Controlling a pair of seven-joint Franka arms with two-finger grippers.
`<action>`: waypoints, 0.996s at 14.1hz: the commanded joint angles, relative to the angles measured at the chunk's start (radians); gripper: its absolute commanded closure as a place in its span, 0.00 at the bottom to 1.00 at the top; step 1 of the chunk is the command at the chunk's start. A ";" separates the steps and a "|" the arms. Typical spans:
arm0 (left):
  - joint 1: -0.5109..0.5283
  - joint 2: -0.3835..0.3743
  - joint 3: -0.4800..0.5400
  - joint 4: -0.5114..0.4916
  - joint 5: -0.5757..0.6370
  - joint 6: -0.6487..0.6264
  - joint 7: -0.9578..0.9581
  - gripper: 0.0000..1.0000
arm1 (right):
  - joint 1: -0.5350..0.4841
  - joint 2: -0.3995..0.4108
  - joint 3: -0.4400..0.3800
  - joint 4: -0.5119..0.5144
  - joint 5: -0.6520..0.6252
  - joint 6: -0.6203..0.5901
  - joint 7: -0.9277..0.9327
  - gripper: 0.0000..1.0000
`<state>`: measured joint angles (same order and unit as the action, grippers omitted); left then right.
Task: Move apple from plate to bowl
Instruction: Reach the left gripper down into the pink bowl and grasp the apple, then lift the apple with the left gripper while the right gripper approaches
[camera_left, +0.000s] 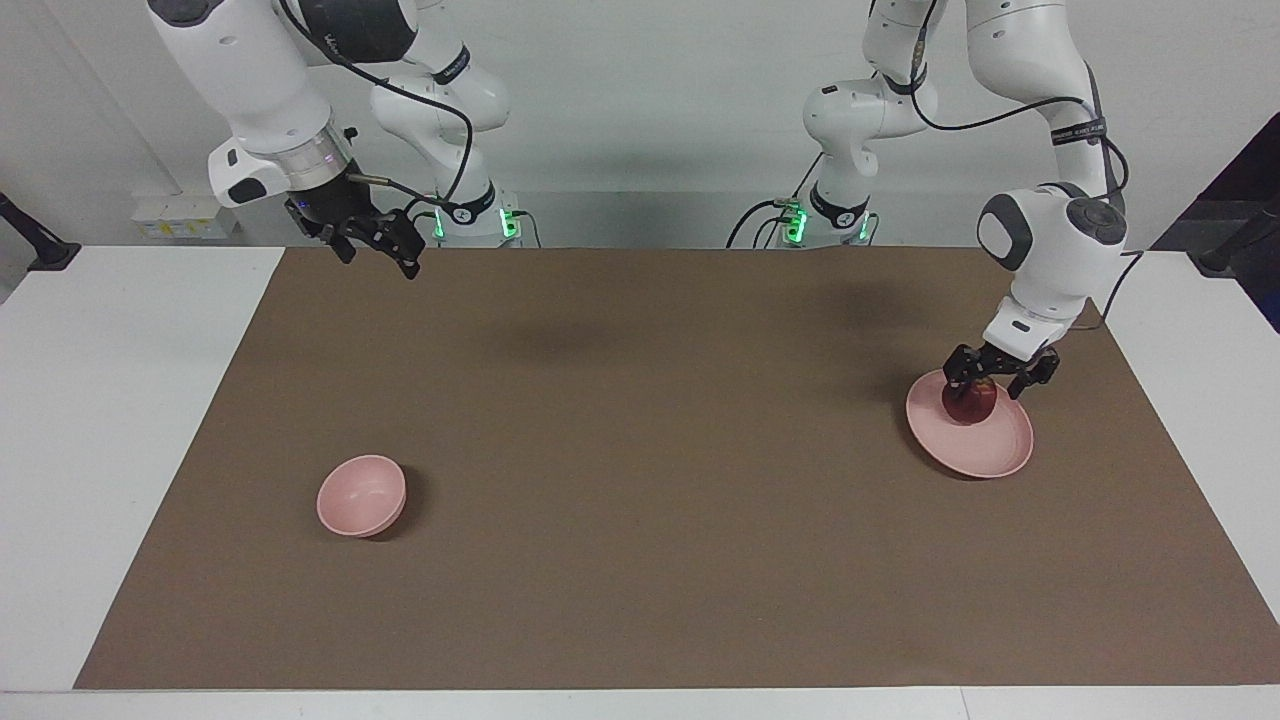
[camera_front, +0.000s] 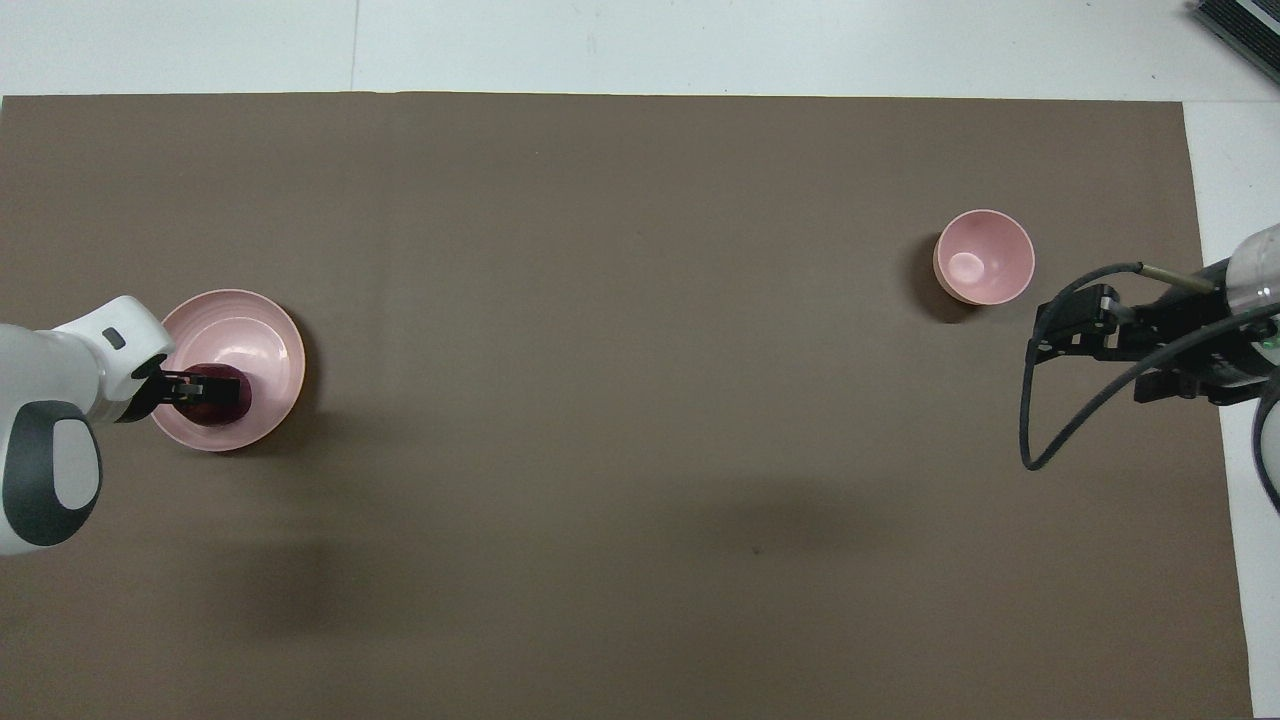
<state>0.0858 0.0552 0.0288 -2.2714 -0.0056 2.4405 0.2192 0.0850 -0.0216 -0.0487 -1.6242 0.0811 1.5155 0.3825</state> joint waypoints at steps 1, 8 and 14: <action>0.008 0.003 -0.006 -0.048 -0.011 0.057 -0.034 0.00 | -0.011 -0.031 0.006 -0.043 0.022 0.032 -0.020 0.00; -0.006 0.009 -0.006 -0.030 -0.022 0.055 -0.133 1.00 | -0.010 -0.040 0.007 -0.068 0.028 0.040 -0.014 0.00; -0.017 -0.024 -0.035 0.076 -0.024 -0.064 -0.135 1.00 | 0.009 -0.035 0.009 -0.072 0.032 0.034 0.022 0.00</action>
<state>0.0825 0.0607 0.0037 -2.2405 -0.0203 2.4585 0.0980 0.1000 -0.0310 -0.0464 -1.6566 0.0867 1.5310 0.3897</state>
